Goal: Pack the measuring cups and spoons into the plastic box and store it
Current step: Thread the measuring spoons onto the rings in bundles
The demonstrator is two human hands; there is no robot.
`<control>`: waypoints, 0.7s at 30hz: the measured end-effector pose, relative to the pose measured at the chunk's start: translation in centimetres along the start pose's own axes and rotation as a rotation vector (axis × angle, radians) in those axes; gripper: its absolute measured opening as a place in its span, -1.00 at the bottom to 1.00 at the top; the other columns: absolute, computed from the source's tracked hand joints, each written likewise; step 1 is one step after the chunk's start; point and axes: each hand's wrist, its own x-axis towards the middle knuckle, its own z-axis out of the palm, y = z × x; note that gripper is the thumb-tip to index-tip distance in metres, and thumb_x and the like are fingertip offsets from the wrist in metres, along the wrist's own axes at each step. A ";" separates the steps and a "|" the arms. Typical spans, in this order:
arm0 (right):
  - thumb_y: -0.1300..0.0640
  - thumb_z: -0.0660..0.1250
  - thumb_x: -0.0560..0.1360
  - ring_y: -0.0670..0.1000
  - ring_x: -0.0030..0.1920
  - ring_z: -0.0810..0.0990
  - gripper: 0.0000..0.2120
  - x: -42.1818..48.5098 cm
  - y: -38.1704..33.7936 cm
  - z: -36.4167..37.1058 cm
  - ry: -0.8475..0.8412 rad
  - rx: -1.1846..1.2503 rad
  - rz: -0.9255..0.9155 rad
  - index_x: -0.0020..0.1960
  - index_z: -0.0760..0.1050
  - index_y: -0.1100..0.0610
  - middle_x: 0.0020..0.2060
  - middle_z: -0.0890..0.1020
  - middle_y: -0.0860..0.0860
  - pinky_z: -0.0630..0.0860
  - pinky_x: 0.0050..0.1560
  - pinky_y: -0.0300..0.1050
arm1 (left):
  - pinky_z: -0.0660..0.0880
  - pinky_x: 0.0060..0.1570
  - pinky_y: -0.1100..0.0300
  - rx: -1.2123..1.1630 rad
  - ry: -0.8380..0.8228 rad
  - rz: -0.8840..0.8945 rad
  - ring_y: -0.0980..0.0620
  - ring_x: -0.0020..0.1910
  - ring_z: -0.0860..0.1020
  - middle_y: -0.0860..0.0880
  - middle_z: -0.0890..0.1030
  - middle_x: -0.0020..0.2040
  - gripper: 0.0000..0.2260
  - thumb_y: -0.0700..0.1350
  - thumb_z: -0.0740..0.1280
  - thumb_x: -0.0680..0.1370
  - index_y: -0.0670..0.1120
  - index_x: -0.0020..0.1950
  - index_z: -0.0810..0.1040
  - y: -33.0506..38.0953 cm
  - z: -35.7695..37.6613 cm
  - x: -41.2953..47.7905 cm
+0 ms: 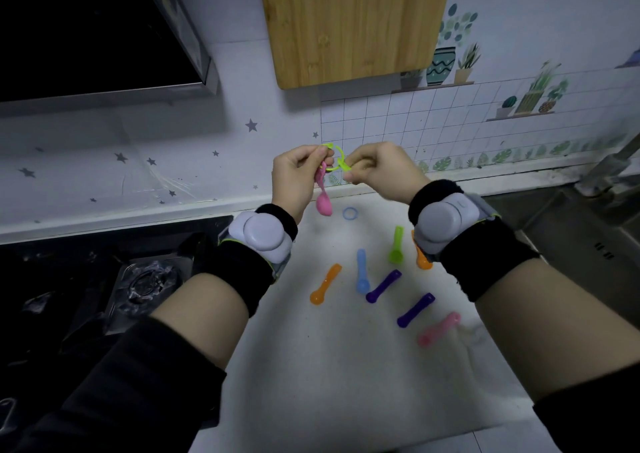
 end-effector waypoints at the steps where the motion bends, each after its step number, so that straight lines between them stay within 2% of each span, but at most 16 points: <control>1: 0.22 0.47 0.40 -0.10 -0.29 0.51 -0.88 -0.1 0.4 0.4 0.011 0.088 0.022 -0.09 0.57 0.16 -0.40 0.57 -0.03 0.44 -0.15 -0.35 | 0.55 -0.11 0.22 -0.034 -0.003 -0.019 0.13 -0.32 0.57 -0.07 0.61 -0.24 -0.83 -0.23 0.25 0.58 -0.30 0.00 0.59 -0.1 0.1 -0.1; 3: 0.26 0.47 0.39 -0.09 -0.27 0.48 -0.86 -0.4 0.9 1.2 0.030 0.197 0.050 -0.09 0.56 0.15 -0.41 0.55 -0.07 0.45 -0.03 -0.20 | 0.57 -0.17 0.28 -0.072 -0.015 -0.048 0.18 -0.35 0.58 -0.06 0.61 -0.23 -0.82 -0.22 0.24 0.59 -0.30 0.03 0.58 -0.3 0.4 -0.3; 8: 0.36 0.45 0.37 -0.09 -0.31 0.55 -0.82 -1.0 1.4 2.8 0.112 0.366 0.077 -0.05 0.57 0.40 -0.31 0.60 0.07 0.51 -0.18 -0.31 | 0.57 -0.10 0.21 -0.152 -0.024 -0.088 0.14 -0.26 0.59 -0.06 0.61 -0.19 -0.82 -0.22 0.23 0.60 -0.29 0.06 0.57 -0.6 1.0 -1.0; 11: 0.35 0.46 0.36 0.05 -0.16 0.60 -0.88 -1.3 1.5 3.4 0.127 0.375 0.074 -0.12 0.60 0.30 -0.19 0.65 0.21 0.55 0.06 -0.03 | 0.57 -0.11 0.22 -0.179 -0.039 -0.084 0.08 -0.21 0.58 -0.08 0.61 -0.17 -0.83 -0.23 0.22 0.60 -0.29 0.04 0.56 -0.8 1.3 -1.3; 13: 0.34 0.46 0.36 0.09 -0.12 0.61 -0.87 -1.4 1.6 3.6 0.129 0.383 0.078 -0.09 0.62 0.30 -0.13 0.67 0.26 0.53 0.13 0.07 | 0.58 -0.13 0.25 -0.196 -0.041 -0.089 0.08 -0.21 0.60 -0.10 0.61 -0.17 -0.82 -0.25 0.21 0.60 -0.31 0.06 0.55 -0.9 1.4 -1.5; 17: 0.32 0.46 0.36 0.10 -0.17 0.59 -0.87 -1.6 1.8 3.8 0.124 0.384 0.116 -0.09 0.62 0.26 -0.16 0.68 0.25 0.56 0.01 0.16 | 0.56 -0.11 0.25 -0.182 -0.036 -0.091 0.04 -0.19 0.58 -0.11 0.61 -0.15 -0.79 -0.26 0.19 0.60 -0.38 0.09 0.53 -1.3 1.7 -1.7; 21: 0.36 0.48 0.33 0.11 -0.23 0.57 -0.81 -1.7 1.6 3.8 0.149 0.426 0.132 -0.23 0.53 0.13 -0.29 0.62 0.18 0.57 0.00 0.10 | 0.52 -0.08 0.14 -0.195 -0.058 -0.099 -0.02 -0.19 0.55 -0.13 0.60 -0.14 -0.79 -0.25 0.19 0.61 -0.37 0.09 0.53 -1.6 1.9 -1.9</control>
